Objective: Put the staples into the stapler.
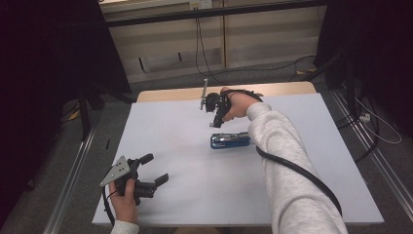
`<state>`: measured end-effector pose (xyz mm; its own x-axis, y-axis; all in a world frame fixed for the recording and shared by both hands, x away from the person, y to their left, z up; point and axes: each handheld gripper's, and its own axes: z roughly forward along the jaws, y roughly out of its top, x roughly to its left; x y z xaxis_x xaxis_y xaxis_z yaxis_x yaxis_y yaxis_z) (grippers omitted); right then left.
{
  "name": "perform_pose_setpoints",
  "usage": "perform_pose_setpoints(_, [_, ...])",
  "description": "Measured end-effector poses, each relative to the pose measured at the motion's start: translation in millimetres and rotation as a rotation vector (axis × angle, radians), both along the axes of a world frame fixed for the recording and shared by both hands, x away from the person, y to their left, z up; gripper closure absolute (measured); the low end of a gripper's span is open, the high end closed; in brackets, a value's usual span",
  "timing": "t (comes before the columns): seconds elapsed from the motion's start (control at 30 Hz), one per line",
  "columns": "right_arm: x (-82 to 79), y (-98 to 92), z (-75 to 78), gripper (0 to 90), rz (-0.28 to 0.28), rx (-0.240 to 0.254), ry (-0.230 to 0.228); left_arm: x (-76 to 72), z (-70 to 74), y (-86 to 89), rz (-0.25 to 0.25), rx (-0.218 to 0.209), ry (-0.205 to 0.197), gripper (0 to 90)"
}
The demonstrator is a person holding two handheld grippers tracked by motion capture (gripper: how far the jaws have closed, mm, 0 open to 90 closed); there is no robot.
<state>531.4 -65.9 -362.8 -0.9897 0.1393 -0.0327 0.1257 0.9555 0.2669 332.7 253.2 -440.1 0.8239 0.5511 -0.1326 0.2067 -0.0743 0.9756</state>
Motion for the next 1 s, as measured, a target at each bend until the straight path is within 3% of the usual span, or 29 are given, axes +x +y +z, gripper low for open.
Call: perform_pose_setpoints(1.0, [-13.3,-1.0,-5.7,78.7,0.003,-0.002,0.031,-0.2,0.2,-0.1,0.011,-0.008,0.007,1.6])
